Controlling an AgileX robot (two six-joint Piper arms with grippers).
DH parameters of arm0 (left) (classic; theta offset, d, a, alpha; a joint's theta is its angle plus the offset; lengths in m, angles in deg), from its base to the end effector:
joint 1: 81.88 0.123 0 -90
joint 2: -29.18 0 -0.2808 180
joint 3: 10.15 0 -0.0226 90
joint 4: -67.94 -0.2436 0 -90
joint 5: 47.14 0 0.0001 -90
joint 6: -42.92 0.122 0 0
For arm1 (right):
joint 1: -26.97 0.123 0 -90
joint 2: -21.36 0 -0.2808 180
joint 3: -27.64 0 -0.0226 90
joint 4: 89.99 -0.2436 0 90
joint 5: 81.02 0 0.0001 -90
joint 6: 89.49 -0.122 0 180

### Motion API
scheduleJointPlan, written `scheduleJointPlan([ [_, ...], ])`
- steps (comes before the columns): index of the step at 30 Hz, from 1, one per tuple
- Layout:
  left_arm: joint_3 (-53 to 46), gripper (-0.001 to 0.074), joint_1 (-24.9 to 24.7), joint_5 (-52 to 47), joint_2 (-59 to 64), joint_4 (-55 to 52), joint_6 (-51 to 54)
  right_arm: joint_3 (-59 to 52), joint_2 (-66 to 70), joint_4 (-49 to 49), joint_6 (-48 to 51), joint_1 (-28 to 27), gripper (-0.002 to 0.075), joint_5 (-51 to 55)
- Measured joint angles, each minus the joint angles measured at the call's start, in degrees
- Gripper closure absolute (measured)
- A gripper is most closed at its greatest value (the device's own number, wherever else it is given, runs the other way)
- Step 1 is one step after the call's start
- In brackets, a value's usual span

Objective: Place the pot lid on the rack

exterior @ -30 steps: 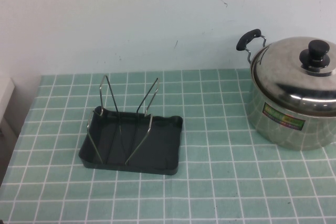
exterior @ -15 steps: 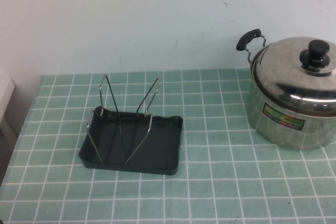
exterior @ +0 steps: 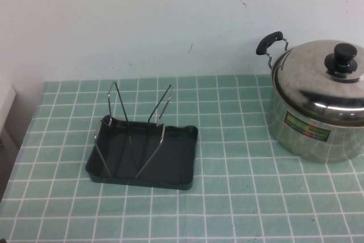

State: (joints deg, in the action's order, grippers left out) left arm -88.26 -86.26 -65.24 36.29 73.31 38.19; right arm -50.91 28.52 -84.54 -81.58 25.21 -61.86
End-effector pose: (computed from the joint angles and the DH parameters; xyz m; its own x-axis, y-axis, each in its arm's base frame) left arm 0.0804 -0.0097 0.1725 -0.2430 -0.1526 -0.9580 0.0640 0.9829 -0.1728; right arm 0.0803 -0.0063 0.1675 -0.2623 -0.2179 -0.9401 0.0016 0.9741 -0.2262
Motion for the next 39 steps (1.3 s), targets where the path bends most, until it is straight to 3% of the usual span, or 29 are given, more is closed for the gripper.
scheduleJointPlan([
  [16,0.0,0.0739,0.0,0.1,0.0,0.2,0.0,0.0,0.0,0.0,0.0,0.0,0.0727,0.0],
  [21,-0.2,0.0739,0.0,5.1,0.0,1.4,0.0,0.0,0.0,7.4,2.2,0.0,0.0727,-0.3],
  [27,-0.2,0.0739,0.0,24.9,0.0,1.1,0.0,-0.2,0.0,9.6,2.6,0.0,0.0727,-10.2],
  [34,-0.2,0.0739,0.0,51.9,0.0,0.7,-0.3,-0.2,0.0,10.0,2.6,0.0,0.0727,-38.5],
  [39,-0.2,0.0739,0.0,68.1,0.0,0.8,-0.3,-0.2,0.0,-1.4,2.1,0.0,0.0727,-53.7],
])
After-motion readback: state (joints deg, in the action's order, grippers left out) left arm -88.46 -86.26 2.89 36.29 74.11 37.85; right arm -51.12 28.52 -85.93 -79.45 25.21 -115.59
